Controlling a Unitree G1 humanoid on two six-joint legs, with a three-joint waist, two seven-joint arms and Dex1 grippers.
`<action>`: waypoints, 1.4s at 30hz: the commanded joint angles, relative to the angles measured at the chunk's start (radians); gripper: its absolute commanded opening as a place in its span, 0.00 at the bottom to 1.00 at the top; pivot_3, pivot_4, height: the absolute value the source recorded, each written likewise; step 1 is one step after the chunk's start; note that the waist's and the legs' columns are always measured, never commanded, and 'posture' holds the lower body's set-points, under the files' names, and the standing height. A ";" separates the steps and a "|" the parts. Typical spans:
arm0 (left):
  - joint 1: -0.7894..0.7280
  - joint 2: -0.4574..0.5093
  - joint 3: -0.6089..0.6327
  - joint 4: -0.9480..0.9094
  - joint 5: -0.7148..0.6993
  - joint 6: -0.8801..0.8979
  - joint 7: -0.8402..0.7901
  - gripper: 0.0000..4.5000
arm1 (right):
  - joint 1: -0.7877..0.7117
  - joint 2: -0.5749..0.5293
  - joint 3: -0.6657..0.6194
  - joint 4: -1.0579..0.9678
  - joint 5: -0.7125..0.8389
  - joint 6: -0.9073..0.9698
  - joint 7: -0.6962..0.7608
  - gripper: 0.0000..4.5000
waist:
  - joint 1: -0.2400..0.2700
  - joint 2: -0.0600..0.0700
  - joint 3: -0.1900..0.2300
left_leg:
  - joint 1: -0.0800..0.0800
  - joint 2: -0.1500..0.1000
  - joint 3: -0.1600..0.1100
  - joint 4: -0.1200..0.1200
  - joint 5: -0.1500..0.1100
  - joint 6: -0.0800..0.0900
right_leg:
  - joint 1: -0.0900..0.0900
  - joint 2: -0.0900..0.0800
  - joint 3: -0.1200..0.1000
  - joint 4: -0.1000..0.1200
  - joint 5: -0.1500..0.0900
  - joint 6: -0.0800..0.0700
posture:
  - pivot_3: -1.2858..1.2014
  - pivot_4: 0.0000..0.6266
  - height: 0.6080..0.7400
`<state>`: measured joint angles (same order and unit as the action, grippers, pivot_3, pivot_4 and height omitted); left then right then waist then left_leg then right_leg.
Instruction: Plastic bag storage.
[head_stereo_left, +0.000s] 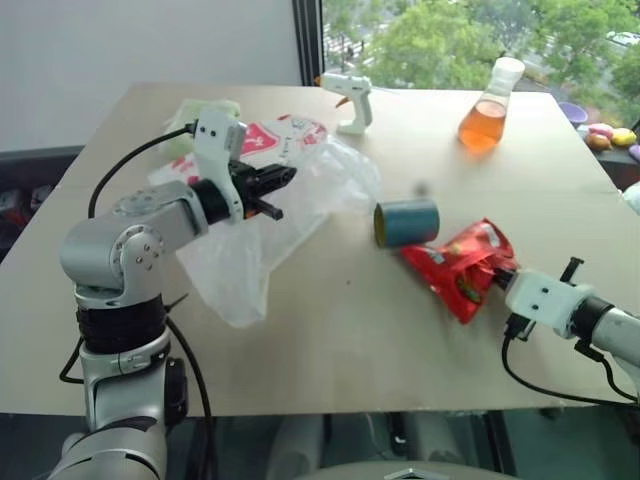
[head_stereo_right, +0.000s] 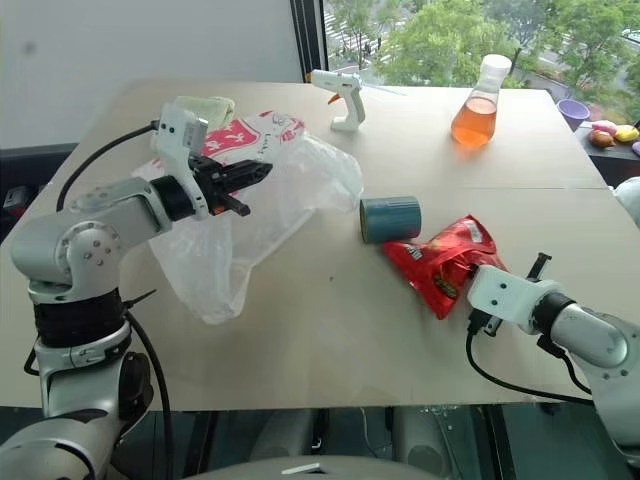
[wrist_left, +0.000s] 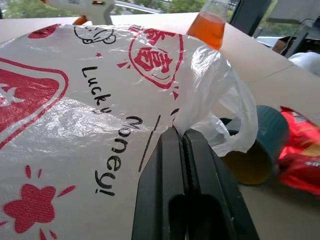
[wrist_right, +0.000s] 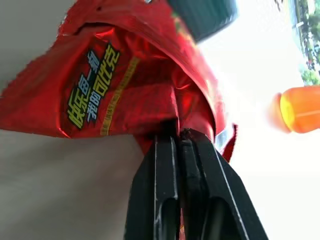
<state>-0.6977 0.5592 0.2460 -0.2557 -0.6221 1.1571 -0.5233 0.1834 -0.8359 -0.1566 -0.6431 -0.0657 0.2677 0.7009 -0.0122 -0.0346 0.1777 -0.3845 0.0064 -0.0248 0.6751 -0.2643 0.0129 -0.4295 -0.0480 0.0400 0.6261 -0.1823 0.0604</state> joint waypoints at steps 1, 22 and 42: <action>-0.045 0.001 0.026 0.002 -0.032 0.006 0.015 0.00 | 0.001 0.012 -0.075 -0.112 0.069 0.036 0.021 0.02 | 0.000 0.000 0.000 | 0.001 0.000 0.000 0.000 0.000 0.000 | 0.001 0.000 0.000 0.000 0.000 0.000 | 0.52 0.24 0.99; -0.043 0.062 -0.016 0.024 -0.074 0.027 -0.009 0.00 | -0.068 -0.025 -0.210 -0.341 0.562 0.405 0.103 0.29 | 0.009 0.000 0.000 | -0.002 -0.001 -0.001 0.000 0.000 0.000 | 0.001 -0.001 -0.001 -0.001 0.000 0.000 | 0.52 0.24 0.99; -0.016 0.105 -0.092 0.020 -0.069 -0.025 -0.070 0.00 | 0.069 -0.023 0.212 -0.176 0.010 0.162 -0.179 0.70 | 0.001 -0.002 0.000 | -0.001 -0.001 0.001 0.000 0.000 0.000 | 0.000 -0.001 0.001 -0.001 -0.001 -0.001 | 0.52 0.24 0.99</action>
<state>-0.7055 0.6500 0.1414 -0.1971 -0.6873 1.1423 -0.5861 0.2592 -0.8632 0.0618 -0.7936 -0.0453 0.4559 0.5241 -0.0112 -0.0362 0.1779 -0.3860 0.0058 -0.0247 0.6754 -0.2643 0.0129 -0.4303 -0.0485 0.0405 0.6248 -0.1829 0.0595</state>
